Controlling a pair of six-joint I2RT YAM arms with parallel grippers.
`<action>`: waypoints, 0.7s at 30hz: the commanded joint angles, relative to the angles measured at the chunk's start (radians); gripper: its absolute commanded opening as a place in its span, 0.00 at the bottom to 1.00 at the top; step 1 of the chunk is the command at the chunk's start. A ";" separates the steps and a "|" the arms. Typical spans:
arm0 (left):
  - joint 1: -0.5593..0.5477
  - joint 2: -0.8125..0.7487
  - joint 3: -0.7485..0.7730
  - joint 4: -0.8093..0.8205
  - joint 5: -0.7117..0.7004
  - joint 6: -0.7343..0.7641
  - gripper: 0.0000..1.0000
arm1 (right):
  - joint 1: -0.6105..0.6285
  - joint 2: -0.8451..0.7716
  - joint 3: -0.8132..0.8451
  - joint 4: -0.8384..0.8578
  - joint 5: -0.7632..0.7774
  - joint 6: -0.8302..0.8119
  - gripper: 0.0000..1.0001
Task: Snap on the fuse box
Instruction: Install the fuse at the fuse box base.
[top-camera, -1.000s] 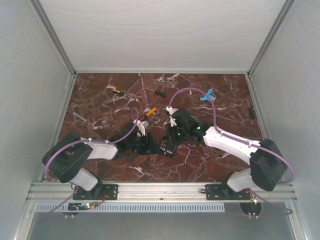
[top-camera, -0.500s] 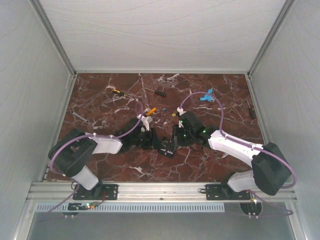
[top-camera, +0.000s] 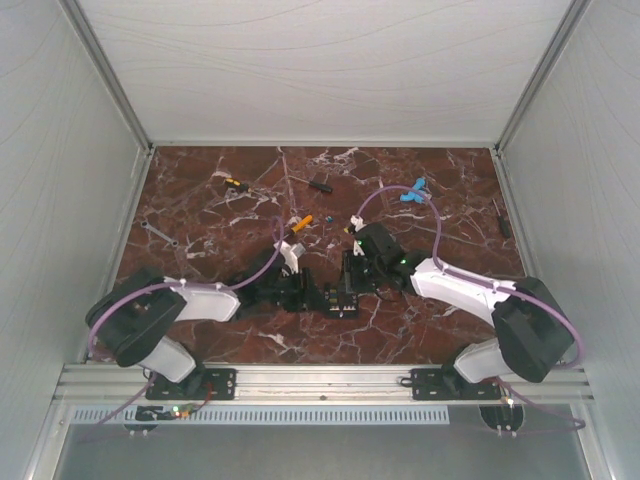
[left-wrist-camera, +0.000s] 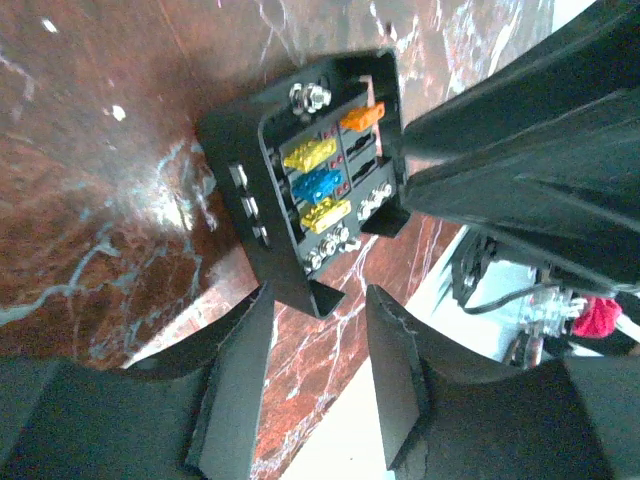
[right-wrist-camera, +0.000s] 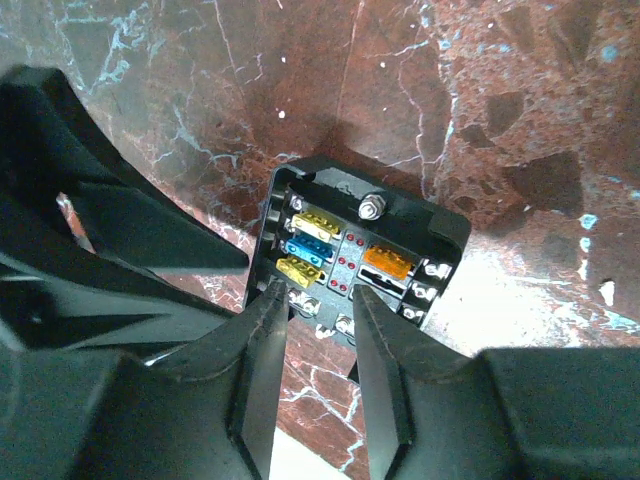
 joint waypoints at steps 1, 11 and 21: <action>0.023 -0.052 0.053 -0.050 -0.078 0.021 0.42 | -0.001 0.028 -0.004 0.046 -0.047 0.031 0.28; 0.021 0.053 0.134 -0.076 -0.063 0.044 0.40 | -0.001 0.087 -0.011 0.065 -0.084 0.090 0.18; -0.007 0.104 0.173 -0.104 -0.074 0.062 0.39 | -0.002 0.104 -0.019 0.059 -0.077 0.112 0.09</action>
